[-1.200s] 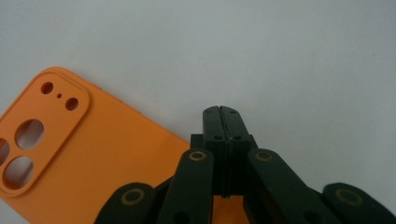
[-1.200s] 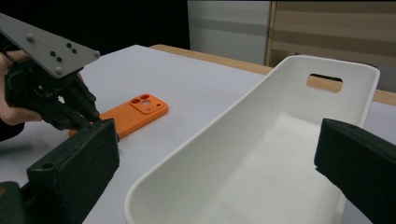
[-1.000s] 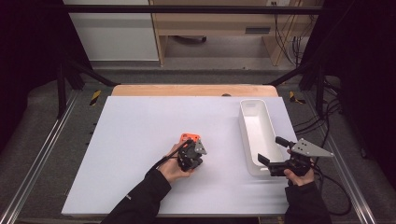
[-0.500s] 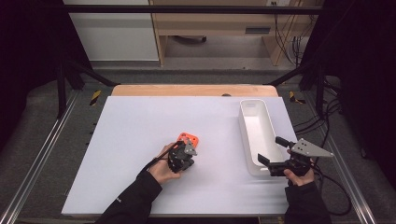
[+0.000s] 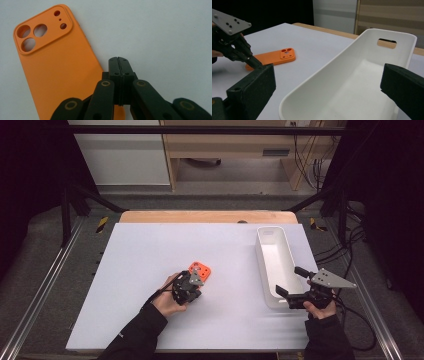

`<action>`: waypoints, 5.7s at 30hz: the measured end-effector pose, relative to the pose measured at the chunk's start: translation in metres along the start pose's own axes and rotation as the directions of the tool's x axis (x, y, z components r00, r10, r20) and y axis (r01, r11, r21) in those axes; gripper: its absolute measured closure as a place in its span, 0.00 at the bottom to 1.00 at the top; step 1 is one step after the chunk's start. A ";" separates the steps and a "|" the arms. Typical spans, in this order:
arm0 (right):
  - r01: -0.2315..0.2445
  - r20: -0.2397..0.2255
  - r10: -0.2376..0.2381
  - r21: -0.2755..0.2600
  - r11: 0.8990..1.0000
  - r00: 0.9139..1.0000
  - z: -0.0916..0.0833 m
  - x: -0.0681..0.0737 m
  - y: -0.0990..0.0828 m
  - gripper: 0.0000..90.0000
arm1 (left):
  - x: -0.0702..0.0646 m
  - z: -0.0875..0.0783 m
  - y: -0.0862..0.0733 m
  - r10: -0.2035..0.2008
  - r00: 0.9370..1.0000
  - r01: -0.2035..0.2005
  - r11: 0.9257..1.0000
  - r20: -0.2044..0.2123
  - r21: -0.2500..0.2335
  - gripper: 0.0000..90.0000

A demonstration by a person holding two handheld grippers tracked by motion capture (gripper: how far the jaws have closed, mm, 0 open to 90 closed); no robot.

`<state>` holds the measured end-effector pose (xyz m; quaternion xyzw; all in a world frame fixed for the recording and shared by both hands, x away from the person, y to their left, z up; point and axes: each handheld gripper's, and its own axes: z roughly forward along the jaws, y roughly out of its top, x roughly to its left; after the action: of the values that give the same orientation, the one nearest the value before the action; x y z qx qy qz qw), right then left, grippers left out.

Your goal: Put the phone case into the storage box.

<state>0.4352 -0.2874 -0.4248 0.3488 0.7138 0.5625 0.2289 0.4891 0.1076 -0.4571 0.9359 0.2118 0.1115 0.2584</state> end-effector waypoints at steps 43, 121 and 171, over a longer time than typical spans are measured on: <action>-0.004 -0.002 0.004 -0.016 1.000 1.000 -0.003 0.000 0.002 0.00 | 0.027 -0.092 -0.008 -0.264 0.963 0.216 0.880 -0.057 -0.423 0.20; -0.001 0.000 0.001 -0.014 1.000 1.000 -0.003 0.000 0.002 0.00 | 0.048 0.009 -0.004 -0.332 0.941 0.319 0.936 -0.067 -0.151 0.01; -0.006 0.005 0.006 -0.016 1.000 1.000 -0.003 -0.001 0.002 0.00 | 0.040 0.022 -0.006 -0.336 0.935 0.330 0.942 -0.117 -0.067 0.12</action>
<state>0.4339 -0.2896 -0.4219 0.3506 0.7078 0.5678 0.2319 0.5300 0.1207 -0.4747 0.8713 0.3804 0.1305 0.2813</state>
